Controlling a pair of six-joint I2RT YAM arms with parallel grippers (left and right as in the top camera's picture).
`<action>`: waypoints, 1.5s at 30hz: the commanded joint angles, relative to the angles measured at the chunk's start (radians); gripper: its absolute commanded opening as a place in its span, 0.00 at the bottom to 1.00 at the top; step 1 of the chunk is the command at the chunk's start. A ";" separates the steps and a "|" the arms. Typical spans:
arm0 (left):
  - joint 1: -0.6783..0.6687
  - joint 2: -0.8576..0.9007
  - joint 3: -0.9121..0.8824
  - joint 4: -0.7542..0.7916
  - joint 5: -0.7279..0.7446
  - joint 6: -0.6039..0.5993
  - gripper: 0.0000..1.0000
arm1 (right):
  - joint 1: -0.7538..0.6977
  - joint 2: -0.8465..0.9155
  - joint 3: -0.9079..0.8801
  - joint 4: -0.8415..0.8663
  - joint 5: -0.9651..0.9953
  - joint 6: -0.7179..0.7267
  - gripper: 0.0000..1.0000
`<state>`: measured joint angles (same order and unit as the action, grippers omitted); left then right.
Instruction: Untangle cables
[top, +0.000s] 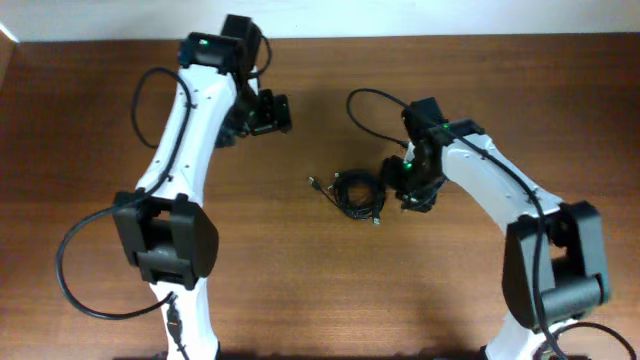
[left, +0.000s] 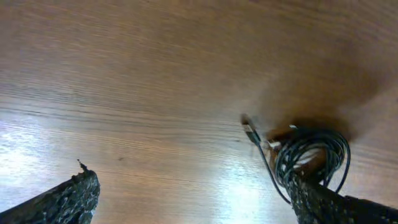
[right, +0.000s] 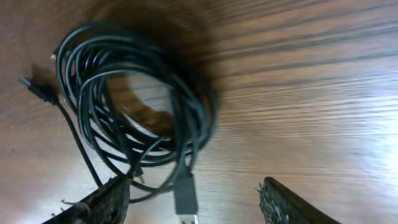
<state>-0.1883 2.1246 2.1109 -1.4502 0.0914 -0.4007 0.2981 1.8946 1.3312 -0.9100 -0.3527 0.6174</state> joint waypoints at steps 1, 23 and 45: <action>0.033 -0.008 -0.003 -0.003 -0.011 -0.005 0.99 | 0.021 0.019 -0.003 0.015 -0.048 -0.017 0.68; 0.040 -0.008 -0.003 -0.003 -0.011 -0.005 0.99 | 0.095 0.056 -0.006 0.077 0.068 0.073 0.44; 0.040 -0.008 -0.003 -0.002 -0.011 -0.005 0.99 | 0.093 -0.035 0.159 -0.058 0.127 -0.015 0.04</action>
<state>-0.1528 2.1246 2.1109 -1.4513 0.0921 -0.4007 0.3870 1.9617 1.3968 -0.9241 -0.2546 0.6426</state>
